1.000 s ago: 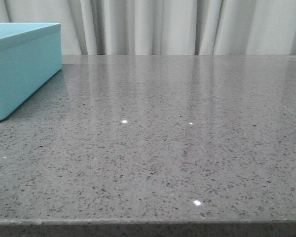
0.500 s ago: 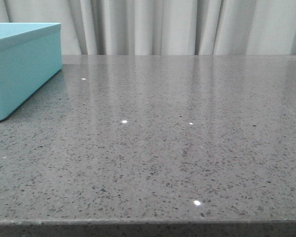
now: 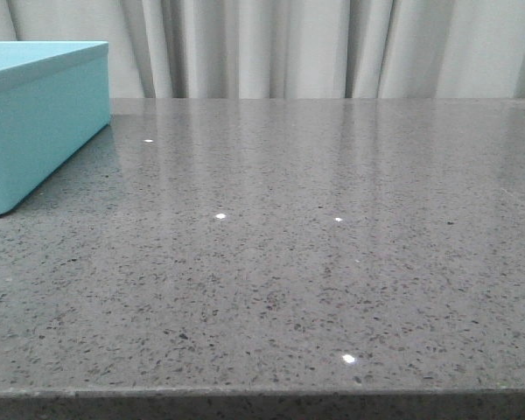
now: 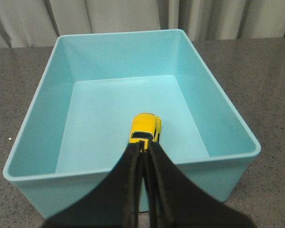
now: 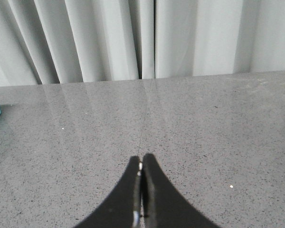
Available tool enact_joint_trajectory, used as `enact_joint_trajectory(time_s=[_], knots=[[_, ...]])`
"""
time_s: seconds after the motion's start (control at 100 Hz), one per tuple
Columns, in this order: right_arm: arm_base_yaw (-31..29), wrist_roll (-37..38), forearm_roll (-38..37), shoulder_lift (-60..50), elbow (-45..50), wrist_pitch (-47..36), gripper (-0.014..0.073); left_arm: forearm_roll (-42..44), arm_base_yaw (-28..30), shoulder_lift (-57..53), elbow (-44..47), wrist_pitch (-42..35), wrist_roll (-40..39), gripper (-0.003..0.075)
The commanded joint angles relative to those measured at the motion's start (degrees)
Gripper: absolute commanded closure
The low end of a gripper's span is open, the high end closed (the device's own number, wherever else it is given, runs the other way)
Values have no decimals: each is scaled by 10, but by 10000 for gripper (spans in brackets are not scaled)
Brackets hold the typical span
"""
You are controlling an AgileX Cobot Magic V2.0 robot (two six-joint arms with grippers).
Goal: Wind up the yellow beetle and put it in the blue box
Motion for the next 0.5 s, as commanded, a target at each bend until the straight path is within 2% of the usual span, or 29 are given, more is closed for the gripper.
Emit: enact_joint_trajectory(time_s=[0.0, 0.24, 0.49], knots=[[0, -7, -28, -22, 13, -63, 659, -7, -1, -37, 12, -35, 1, 741], [0, -7, -35, -81, 62, -76, 659, -7, -1, -142, 79, -32, 1, 741], [0, -7, -35, -81, 62, -71, 659, -8, -1, -162, 84, -9, 1, 741]])
